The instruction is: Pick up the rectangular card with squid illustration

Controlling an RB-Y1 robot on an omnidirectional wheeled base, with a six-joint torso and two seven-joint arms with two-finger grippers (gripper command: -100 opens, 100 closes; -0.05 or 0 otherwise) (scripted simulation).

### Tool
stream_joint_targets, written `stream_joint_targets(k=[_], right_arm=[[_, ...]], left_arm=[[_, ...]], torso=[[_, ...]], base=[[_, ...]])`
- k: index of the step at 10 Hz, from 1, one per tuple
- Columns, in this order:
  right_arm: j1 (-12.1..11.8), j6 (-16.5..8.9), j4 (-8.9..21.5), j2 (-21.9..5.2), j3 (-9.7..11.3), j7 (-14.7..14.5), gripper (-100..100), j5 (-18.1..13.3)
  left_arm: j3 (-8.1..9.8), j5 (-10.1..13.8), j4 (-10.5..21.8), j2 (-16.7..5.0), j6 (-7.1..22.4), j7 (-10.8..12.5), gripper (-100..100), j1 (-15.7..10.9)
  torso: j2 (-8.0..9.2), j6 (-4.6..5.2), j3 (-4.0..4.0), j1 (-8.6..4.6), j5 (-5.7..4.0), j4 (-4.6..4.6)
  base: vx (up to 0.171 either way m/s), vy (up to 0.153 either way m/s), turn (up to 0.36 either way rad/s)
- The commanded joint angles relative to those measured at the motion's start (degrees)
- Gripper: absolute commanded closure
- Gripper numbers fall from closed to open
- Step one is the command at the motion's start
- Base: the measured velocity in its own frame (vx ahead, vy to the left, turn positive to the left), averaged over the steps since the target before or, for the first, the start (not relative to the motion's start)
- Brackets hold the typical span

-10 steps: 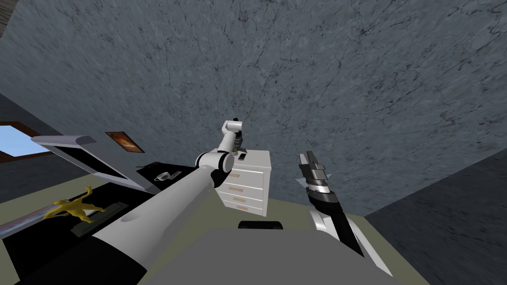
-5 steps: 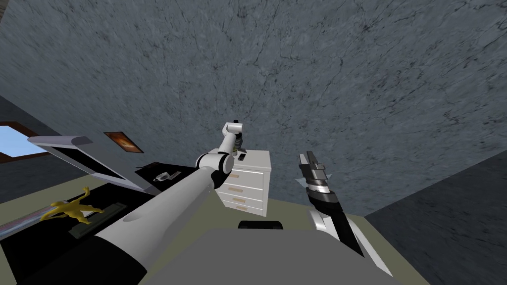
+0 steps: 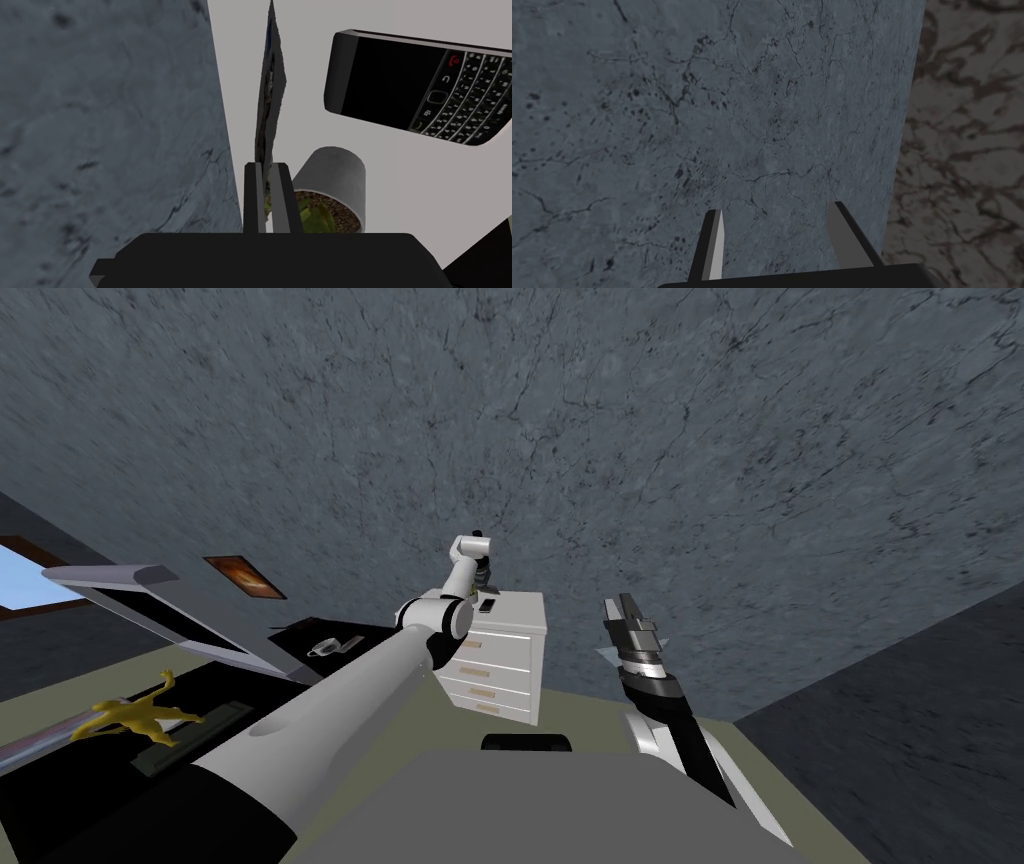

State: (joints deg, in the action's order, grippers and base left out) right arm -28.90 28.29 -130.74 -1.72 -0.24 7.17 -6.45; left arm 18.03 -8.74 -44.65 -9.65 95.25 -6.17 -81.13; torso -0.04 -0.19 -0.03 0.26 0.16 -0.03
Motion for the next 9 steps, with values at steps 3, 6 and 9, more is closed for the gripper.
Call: stream_joint_targets(k=[3,6,9], right_arm=[[0.0,0.0,0.0,0.0,0.0,0.0,0,0.0],[0.0,0.0,0.0,0.0,0.0,0.0,0,0.0],[0.01,0.0,0.0,0.01,0.01,0.0,0,0.0]], left_arm=[[0.27,-0.08,-0.51,-0.16,1.12,0.17,0,-0.62],[2.63,2.97,-3.03,-0.52,1.68,1.27,-100,-4.09],[4.86,5.89,-4.6,-0.57,3.23,2.31,-100,-6.1]], torso=[[0.06,-0.02,0.04,0.03,0.01,0.02],[0.21,-0.02,0.13,-0.08,-0.02,0.06],[0.39,-0.01,0.24,-0.2,-0.05,0.11]], base=[[-0.004,0.001,0.011],[-0.056,-0.033,0.12],[-0.09,-0.063,0.154]])
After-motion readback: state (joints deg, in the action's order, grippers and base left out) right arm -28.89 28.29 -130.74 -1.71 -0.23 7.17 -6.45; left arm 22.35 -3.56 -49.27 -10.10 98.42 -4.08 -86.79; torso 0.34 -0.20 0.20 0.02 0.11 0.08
